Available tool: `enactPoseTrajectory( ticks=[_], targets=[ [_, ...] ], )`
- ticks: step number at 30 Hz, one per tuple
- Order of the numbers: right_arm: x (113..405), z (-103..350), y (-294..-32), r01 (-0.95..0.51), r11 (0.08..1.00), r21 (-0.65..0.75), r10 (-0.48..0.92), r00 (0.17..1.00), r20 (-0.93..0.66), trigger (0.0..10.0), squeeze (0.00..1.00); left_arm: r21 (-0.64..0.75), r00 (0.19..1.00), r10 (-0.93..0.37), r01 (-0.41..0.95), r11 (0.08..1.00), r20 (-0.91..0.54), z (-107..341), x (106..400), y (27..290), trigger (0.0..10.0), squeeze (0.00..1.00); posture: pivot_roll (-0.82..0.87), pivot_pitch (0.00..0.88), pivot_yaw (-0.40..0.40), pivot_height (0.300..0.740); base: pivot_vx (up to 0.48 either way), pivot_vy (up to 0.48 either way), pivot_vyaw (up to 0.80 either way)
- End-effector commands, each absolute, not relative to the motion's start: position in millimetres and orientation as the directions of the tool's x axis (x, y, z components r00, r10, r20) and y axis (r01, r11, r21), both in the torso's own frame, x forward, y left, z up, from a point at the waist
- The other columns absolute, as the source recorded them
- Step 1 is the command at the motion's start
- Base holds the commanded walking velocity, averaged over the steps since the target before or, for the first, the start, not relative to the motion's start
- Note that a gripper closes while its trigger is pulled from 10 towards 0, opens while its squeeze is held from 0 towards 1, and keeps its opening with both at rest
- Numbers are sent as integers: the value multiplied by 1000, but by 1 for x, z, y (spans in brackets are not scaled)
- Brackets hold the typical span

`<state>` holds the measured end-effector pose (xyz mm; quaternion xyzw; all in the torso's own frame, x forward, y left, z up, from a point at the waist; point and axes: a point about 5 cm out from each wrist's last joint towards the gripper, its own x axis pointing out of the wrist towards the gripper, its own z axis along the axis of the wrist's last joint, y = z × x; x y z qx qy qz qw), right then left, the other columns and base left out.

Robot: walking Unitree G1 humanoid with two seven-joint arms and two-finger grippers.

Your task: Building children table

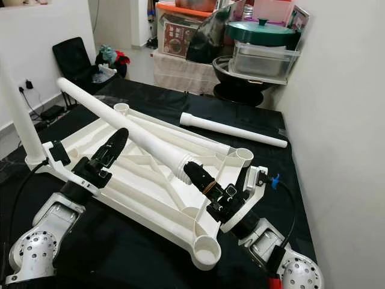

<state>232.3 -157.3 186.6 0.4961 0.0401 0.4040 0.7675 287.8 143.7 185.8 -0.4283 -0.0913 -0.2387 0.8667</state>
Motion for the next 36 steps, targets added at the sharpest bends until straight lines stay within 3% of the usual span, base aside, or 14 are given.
enactPoseTrajectory(
  ticks=[1, 13, 14, 15, 27, 34, 35, 36],
  targets=[
    [226, 191, -155, -617, 153, 772, 685, 629, 368, 0, 0, -713, 867, -345, 494, 498, 359, 184, 289, 143, 10000, 0, 28, 0, -92, 740, 0, 0, 0],
    [215, 180, -156, -608, 157, 778, 768, 571, 291, 0, 0, -714, 863, -328, 502, 487, 384, 190, 296, 150, 10000, 0, 27, 0, -98, 740, 0, 0, 0],
    [215, 178, -156, -604, 158, 781, 771, 570, 284, 0, 0, -711, 864, -323, 503, 492, 387, 191, 296, 150, 2902, 0, 29, 0, -100, 740, 0, 0, 0],
    [214, 177, -155, -601, 159, 783, 776, 566, 277, 0, 0, -707, 858, -320, 512, 488, 401, 192, 296, 151, 0, 0, 29, 0, -100, 740, 0, 0, 0],
    [213, 169, -153, -581, 181, 793, 788, 568, 237, 0, 0, -666, 834, -311, 551, 503, 455, 199, 294, 156, 0, 0, 32, 0, -105, 740, 0, 0, 0],
    [220, 165, -156, -561, 263, 785, 780, 603, 170, 0, 0, -642, 830, -339, 558, 526, 444, 198, 296, 154, 0, 0, 33, 0, -105, 740, 0, 0, 0],
    [222, 164, -156, -563, 293, 773, 778, 610, 150, 10000, 0, -642, 829, -342, 559, 526, 442, 198, 296, 154, 0, 0, 33, 0, -106, 740, 0, 0, 0],
    [221, 166, -156, -581, 289, 761, 783, 601, 161, 10000, 1000, -642, 830, -343, 557, 527, 439, 198, 296, 153, 0, 0, 35, 0, -108, 740, 0, 0, 0]
  ],
)
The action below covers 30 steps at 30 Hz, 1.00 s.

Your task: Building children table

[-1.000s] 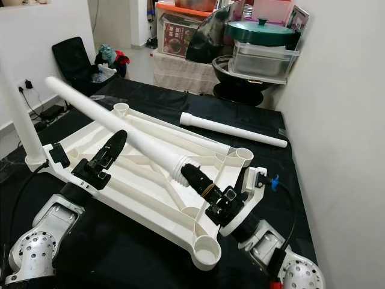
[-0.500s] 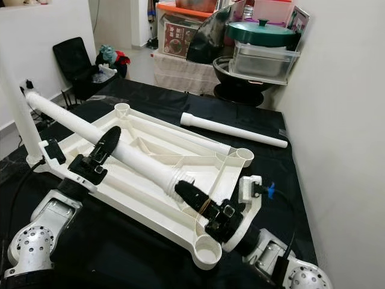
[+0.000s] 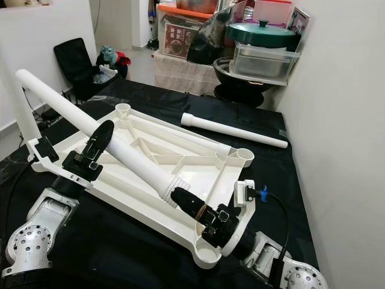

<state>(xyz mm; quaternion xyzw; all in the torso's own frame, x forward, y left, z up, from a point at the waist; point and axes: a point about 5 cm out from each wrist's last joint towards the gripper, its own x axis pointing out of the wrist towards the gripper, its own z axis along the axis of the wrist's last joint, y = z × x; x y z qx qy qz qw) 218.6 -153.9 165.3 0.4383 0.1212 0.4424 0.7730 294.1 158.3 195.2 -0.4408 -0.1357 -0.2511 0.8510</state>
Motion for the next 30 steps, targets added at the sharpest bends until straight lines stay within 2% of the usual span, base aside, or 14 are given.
enactPoseTrajectory(
  ticks=[1, 5, 9, 10, 16, 21, 26, 27, 28, 29, 30],
  targets=[
    [221, 166, -156, -581, 289, 761, 783, 601, 161, 10000, 1000, -642, 830, -343, 557, 527, 439, 198, 296, 153, 0, 0, 35, 0, -108, 740, 0, 0, 0],
    [218, 171, -156, -612, 273, 742, 791, 582, 189, 10000, 1000, -642, 831, -343, 556, 528, 437, 198, 296, 153, 0, 0, 34, 0, -108, 740, 0, 0, 0],
    [218, 170, -161, -619, 294, 728, 794, 582, 174, 10000, 969, -641, 829, -344, 558, 527, 440, 200, 297, 152, 0, 0, 34, 0, -108, 740, 0, 0, 0],
    [220, 171, -166, -619, 317, 719, 783, 598, 171, 10000, 1000, -638, 828, -344, 560, 528, 442, 201, 297, 153, 0, 0, 32, 0, -106, 740, 0, 0, 0],
    [224, 173, -180, -623, 343, 703, 763, 622, 179, 10000, 1000, -632, 828, -325, 560, 536, 457, 207, 300, 157, 0, 0, 30, 0, -112, 740, 0, 0, 0],
    [224, 169, -181, -612, 337, 715, 755, 630, 183, 10000, 1000, -629, 826, -310, 560, 539, 471, 211, 302, 158, 0, 0, 33, 0, -113, 740, 0, 0, 0],
    [225, 162, -181, -596, 369, 714, 747, 646, 153, 10000, 1000, -628, 825, -308, 562, 539, 474, 212, 301, 157, 0, 0, 33, 0, -114, 740, 0, 0, 0],
    [226, 157, -184, -585, 421, 693, 744, 660, 105, 10000, 1000, -627, 824, -311, 563, 539, 474, 213, 301, 157, 0, 0, 33, 0, -113, 740, 0, 0, 0],
    [226, 157, -184, -585, 421, 693, 744, 660, 105, 10000, 1000, -627, 824, -311, 563, 539, 474, 213, 301, 157, 0, 0, 33, 0, -113, 740, 0, 0, 0],
    [238, 148, -196, -550, 638, 540, 682, 729, -63, 10000, 1000, -610, 812, -345, 582, 538, 471, 215, 301, 153, 0, 0, 33, 0, -109, 740, 0, 0, 0],
    [238, 148, -196, -550, 638, 540, 682, 729, -63, 10000, 1000, -610, 812, -345, 582, 538, 471, 215, 301, 153, 0, 0, 33, 0, -109, 740, 0, 0, 0]
  ],
)
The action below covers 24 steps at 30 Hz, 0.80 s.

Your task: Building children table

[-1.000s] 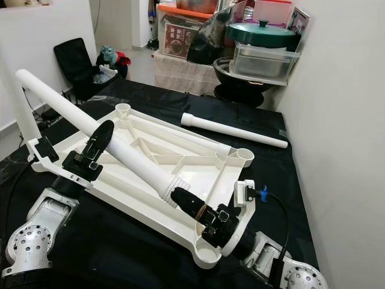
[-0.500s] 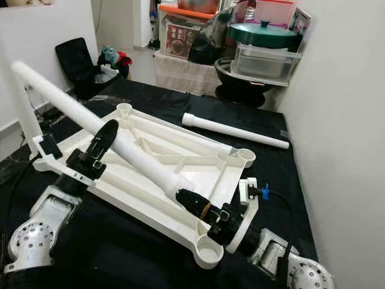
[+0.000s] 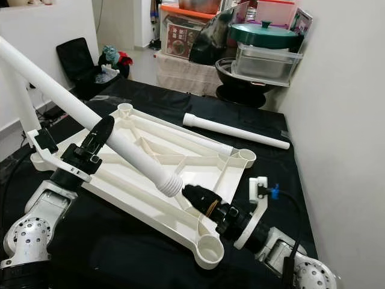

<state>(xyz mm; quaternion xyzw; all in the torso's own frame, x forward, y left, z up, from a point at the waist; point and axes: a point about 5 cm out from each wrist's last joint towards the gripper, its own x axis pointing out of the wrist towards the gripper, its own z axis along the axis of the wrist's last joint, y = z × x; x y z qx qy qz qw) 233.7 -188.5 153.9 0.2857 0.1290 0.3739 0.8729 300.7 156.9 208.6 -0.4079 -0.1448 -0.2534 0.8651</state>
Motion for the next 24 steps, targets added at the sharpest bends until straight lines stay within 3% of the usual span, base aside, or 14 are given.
enactPoseTrajectory(
  ticks=[1, 4, 5, 6, 8, 14, 16, 17, 18, 20, 21, 22, 23, 24],
  targets=[
    [243, 150, -200, -553, 699, 453, 657, 747, -102, 10000, 1000, -601, 805, -363, 593, 536, 469, 217, 302, 150, 0, 0, 29, 0, -107, 740, 0, 0, 0],
    [250, 163, -199, -601, 747, 284, 651, 747, -130, 10000, 1000, -587, 788, -400, 616, 526, 468, 220, 303, 144, 0, 0, 23, 0, -103, 740, 0, 0, 0],
    [250, 163, -199, -601, 747, 284, 651, 747, -130, 10000, 1000, -587, 788, -400, 616, 526, 468, 220, 303, 144, 0, 0, 23, 0, -103, 740, 0, 0, 0],
    [257, 182, -190, -654, 746, 123, 666, 734, -136, 10000, 1000, -566, 759, -454, 651, 507, 467, 223, 305, 136, 0, 0, 21, 0, -101, 740, 0, 0, 0],
    [261, 195, -185, -680, 730, 72, 684, 722, -105, 10000, 1000, -530, 727, -509, 686, 499, 462, 226, 306, 129, 0, 0, 28, 0, -100, 740, 0, 0, 0],
    [265, 227, -173, -751, 659, 43, 752, 659, -17, 10000, 1000, -456, 654, -612, 754, 473, 446, 232, 309, 118, 471, 0, 23, 0, -91, 740, 0, 0, 0],
    [261, 245, -157, -842, 533, 79, 843, 537, 36, 10000, 1000, -414, 603, -666, 793, 446, 438, 237, 314, 113, 784, 0, 16, 0, -83, 740, 0, 0, 0],
    [261, 245, -157, -842, 533, 79, 843, 537, 36, 10000, 1000, -414, 603, -666, 793, 446, 438, 237, 314, 113, 784, 0, 16, 0, -83, 740, 0, 0, 0],
    [258, 247, -148, -882, 461, 95, 884, 466, 40, 10000, 1000, -389, 582, -691, 809, 440, 429, 238, 316, 111, 863, 0, 17, 0, -82, 740, 0, 0, 0],
    [257, 246, -142, -905, 415, 89, 907, 419, 31, 10000, 1000, -371, 565, -709, 821, 434, 422, 240, 318, 108, 941, 0, 17, 0, -81, 740, 0, 0, 0],
    [257, 240, -137, -917, 390, 79, 920, 391, 0, 10000, 729, -351, 546, -727, 834, 426, 416, 241, 319, 106, 1255, 0, 16, 0, -79, 740, 0, 0, 0],
    [257, 240, -137, -917, 390, 79, 920, 391, 0, 10000, 729, -351, 546, -727, 834, 426, 416, 241, 319, 106, 1255, 0, 16, 0, -79, 740, 0, 0, 0],
    [257, 234, -135, -924, 375, 73, 927, 374, -27, 10000, 537, -335, 533, -738, 843, 421, 414, 243, 320, 104, 1647, 0, 19, 0, -80, 740, 0, 0, 0],
    [257, 234, -135, -924, 375, 73, 927, 374, -27, 10000, 537, -335, 533, -738, 843, 421, 414, 243, 320, 104, 1647, 0, 19, 0, -80, 740, 0, 0, 0]
  ],
)
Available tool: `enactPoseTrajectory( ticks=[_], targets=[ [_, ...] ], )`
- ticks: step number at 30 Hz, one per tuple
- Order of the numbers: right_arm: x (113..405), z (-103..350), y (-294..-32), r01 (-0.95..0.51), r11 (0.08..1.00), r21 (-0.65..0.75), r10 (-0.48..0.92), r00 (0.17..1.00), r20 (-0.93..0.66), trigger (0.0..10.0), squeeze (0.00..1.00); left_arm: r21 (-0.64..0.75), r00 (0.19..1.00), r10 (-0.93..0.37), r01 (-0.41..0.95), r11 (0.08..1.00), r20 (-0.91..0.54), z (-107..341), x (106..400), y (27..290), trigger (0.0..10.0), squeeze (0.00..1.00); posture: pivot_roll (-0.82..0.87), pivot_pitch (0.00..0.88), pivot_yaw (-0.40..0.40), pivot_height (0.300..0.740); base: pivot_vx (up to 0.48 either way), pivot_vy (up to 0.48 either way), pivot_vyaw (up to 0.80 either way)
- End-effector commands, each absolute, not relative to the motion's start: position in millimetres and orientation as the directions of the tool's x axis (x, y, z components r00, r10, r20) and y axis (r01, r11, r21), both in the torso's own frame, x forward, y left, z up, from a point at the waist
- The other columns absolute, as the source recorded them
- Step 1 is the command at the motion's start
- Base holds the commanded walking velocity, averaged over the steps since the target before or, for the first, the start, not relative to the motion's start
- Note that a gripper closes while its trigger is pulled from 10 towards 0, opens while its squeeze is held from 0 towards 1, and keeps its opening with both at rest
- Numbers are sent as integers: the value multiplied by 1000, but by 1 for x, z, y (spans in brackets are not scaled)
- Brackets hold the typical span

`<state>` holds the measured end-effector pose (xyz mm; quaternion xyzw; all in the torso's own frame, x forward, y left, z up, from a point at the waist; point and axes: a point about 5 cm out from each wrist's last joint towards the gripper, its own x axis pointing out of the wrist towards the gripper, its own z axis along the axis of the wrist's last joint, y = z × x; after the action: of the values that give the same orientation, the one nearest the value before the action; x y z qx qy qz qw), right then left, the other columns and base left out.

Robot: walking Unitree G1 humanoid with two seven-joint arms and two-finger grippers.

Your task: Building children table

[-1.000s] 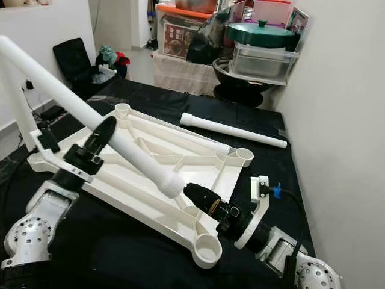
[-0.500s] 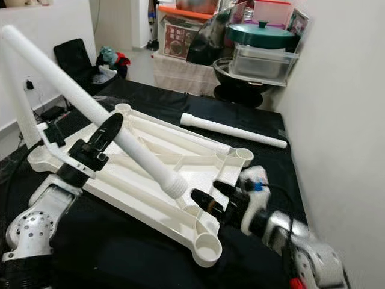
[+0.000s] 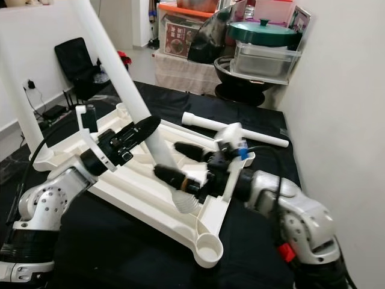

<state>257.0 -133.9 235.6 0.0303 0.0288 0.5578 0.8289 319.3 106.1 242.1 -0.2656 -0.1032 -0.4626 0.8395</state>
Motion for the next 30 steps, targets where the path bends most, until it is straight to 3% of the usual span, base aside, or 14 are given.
enactPoseTrajectory(
  ticks=[1, 2, 3, 4, 5, 9, 10, 30],
  targets=[
    [257, 229, -133, -928, 366, 69, 930, 363, -51, 10000, 537, -321, 521, -747, 851, 415, 413, 245, 320, 103, 1647, 0, 22, 0, -81, 740, 0, 0, 0],
    [258, 222, -131, -926, 371, 65, 927, 366, -78, 10000, 173, -311, 511, -752, 858, 410, 417, 249, 321, 103, 1882, 0, 25, 0, -81, 740, 0, 0, 0],
    [260, 217, -130, -922, 381, 64, 922, 374, -96, 10000, 78, -305, 504, -753, 862, 405, 423, 252, 321, 103, 1922, 0, 25, 0, -78, 740, 0, 0, 0],
    [261, 215, -129, -919, 388, 63, 919, 381, -107, 10000, 78, -302, 500, -754, 864, 402, 427, 253, 321, 103, 1922, 0, 25, 0, -78, 740, 0, 0, 0],
    [265, 209, -129, -904, 423, 64, 902, 412, -130, 10000, 0, -298, 488, -757, 871, 391, 434, 256, 320, 103, 2039, 0, 24, 0, -76, 740, 0, 0, 0],
    [272, 200, -130, -874, 482, 62, 869, 468, -163, 10000, 0, -294, 466, -763, 883, 367, 447, 258, 317, 101, 2078, 0, 23, 0, -73, 740, 0, 0, 0],
    [280, 196, -134, -838, 541, 69, 833, 522, -184, 10000, 0, -283, 443, -776, 894, 348, 448, 259, 314, 99, 2118, 0, 23, 0, -73, 740, 0, 0, 0],
    [292, 194, -155, -792, 610, -19, 773, 600, -205, 10000, 0, -241, 405, -808, 913, 329, 429, 260, 314, 103, 2824, 0, 29, 0, -65, 740, 0, 0, 0]
  ],
)
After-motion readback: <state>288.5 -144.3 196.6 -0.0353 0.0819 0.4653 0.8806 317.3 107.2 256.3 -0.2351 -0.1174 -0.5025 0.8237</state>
